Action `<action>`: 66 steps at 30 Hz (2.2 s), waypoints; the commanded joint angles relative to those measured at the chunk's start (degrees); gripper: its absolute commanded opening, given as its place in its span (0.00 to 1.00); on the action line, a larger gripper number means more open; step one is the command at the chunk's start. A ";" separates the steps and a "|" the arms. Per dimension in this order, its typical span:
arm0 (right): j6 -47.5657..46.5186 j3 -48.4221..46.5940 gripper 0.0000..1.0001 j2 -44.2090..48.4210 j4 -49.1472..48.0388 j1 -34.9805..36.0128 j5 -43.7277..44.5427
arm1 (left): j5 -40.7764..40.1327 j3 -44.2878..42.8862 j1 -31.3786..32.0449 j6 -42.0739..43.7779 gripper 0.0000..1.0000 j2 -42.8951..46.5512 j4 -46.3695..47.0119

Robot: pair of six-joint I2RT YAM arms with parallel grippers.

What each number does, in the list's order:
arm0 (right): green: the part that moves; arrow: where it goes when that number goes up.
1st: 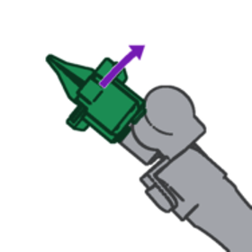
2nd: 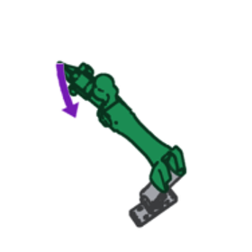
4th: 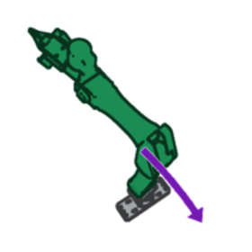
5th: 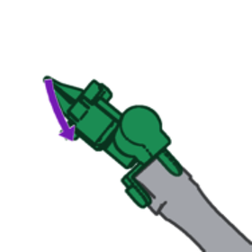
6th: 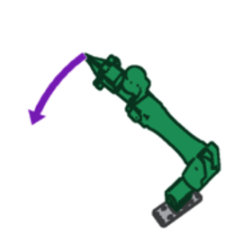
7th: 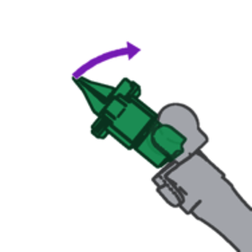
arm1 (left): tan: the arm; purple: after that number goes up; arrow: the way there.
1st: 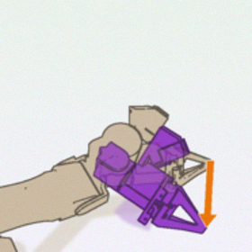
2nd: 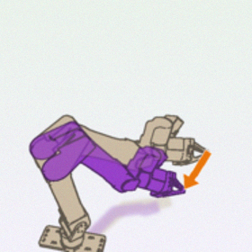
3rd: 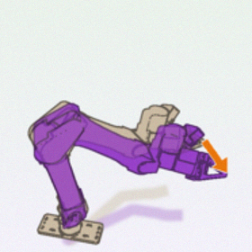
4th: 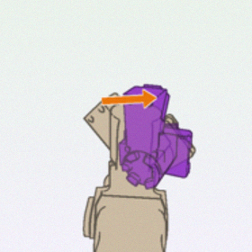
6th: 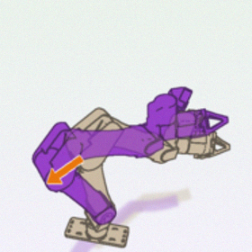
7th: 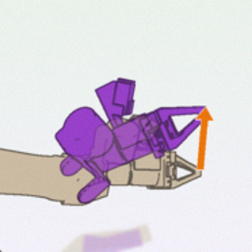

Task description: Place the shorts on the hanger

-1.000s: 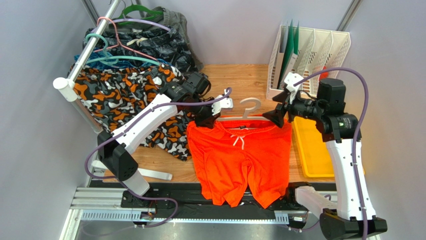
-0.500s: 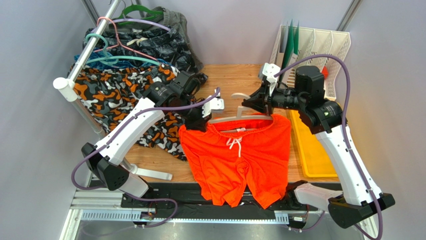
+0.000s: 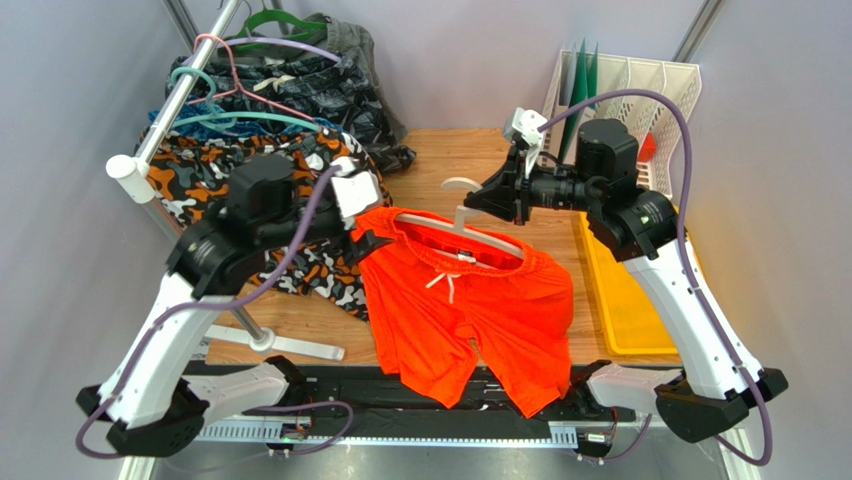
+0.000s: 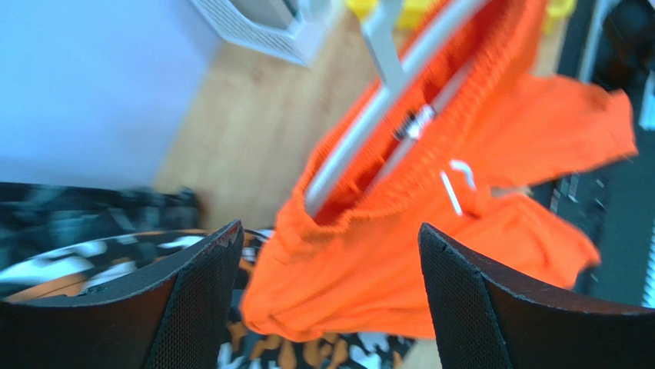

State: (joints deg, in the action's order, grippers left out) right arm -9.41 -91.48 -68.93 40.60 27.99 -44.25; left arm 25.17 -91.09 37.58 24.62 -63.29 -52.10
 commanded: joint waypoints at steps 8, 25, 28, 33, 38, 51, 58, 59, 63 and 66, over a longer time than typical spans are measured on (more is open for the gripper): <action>12.57 -15.38 0.00 -12.89 -16.33 11.99 5.22 | -5.83 0.29 0.21 10.85 0.89 10.19 3.68; 16.79 -38.06 0.00 -31.79 -15.29 21.67 13.57 | -30.71 11.72 12.78 48.24 0.70 10.38 3.32; 17.67 -39.29 0.00 -32.76 -15.11 21.93 13.66 | -31.05 11.81 12.78 48.94 0.71 8.89 3.14; 18.28 -38.86 0.00 -33.03 -15.37 23.43 14.19 | -33.07 13.13 12.87 50.88 0.72 5.90 5.60; 18.72 -38.16 0.00 -33.12 -16.07 24.13 15.42 | -35.36 14.27 13.48 52.19 0.59 5.28 7.88; 18.81 -36.84 0.34 -33.20 -21.35 24.48 16.39 | -45.73 17.43 13.22 56.67 0.00 9.85 11.14; 18.11 -36.84 0.99 -31.10 -23.37 23.17 21.13 | -41.36 13.31 2.34 59.75 0.00 9.94 12.63; 18.37 -36.32 1.00 -30.05 -24.07 22.73 21.83 | -40.64 12.78 0.93 60.28 0.00 9.76 13.07; 19.87 -35.17 1.00 -27.76 -25.74 19.39 26.66 | -36.95 10.59 -4.88 61.07 0.00 8.36 15.97; 19.87 -34.82 1.00 -26.18 -25.92 16.67 27.72 | -35.37 8.91 -8.57 60.63 0.00 6.60 19.30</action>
State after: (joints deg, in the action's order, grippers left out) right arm 9.34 -126.37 -99.96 19.20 47.79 -21.08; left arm -12.95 -77.71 32.42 82.83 -55.40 -41.54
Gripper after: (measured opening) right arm 0.998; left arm 0.247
